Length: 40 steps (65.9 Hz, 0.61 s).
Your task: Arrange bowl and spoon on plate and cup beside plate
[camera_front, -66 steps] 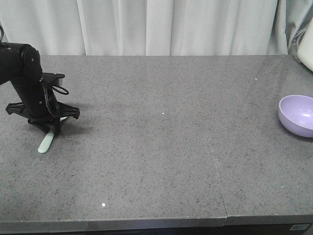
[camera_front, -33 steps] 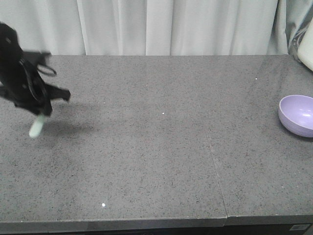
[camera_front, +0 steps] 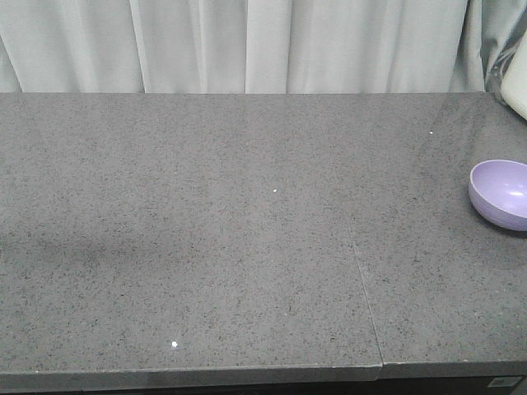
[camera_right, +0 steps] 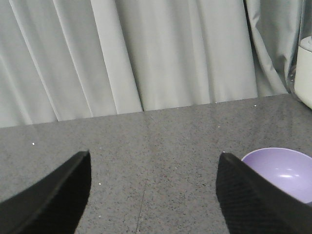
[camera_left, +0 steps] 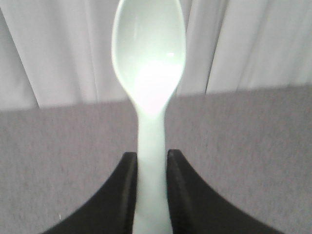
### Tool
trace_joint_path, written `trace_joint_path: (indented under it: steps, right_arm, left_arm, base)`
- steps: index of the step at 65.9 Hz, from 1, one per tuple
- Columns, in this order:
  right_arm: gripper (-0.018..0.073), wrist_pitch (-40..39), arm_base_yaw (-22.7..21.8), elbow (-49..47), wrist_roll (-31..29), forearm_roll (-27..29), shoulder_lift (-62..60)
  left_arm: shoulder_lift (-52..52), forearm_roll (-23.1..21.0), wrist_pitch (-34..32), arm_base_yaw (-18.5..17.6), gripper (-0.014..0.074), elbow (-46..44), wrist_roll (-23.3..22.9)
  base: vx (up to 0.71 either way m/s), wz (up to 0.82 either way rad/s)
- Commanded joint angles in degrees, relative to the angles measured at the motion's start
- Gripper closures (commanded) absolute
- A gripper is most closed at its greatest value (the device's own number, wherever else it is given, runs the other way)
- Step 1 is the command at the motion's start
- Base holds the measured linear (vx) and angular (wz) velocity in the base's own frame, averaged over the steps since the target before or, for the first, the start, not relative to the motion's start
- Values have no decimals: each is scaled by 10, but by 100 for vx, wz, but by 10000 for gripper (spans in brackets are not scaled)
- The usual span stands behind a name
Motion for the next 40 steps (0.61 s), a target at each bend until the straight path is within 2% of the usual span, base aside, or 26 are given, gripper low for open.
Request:
trace_joint_path:
  steps: [1, 8, 16, 26, 33, 40]
  right_arm:
    - [31, 10, 1, -59, 4, -40, 34]
    - [31, 52, -1, -124, 38, -110, 75]
    - [31, 136, -1, -224, 116, -256, 150]
    - [31, 218, -1, -359, 179, -400, 264]
    - [31, 266, -1, -449, 188, -454, 351]
    - [31, 311, -9, -526, 179, -475, 429]
  left_arm:
    - [-62, -4, -87, 0, 603, -15, -1]
    - [-97, 12, -98, 0, 603, -15, -1]
    - [-107, 15, -80, 0, 603, -7, 0]
    - [-124, 15, -114, 0, 603, 76, 0]
    - [-125, 10, -143, 0, 603, 138, -1]
    - [-125, 9, -159, 0, 603, 173, -1]
  base:
    - [0, 0]
    - [0, 0]
    - [0, 0]
    - [0, 0]
    - [0, 0]
    - [0, 0]
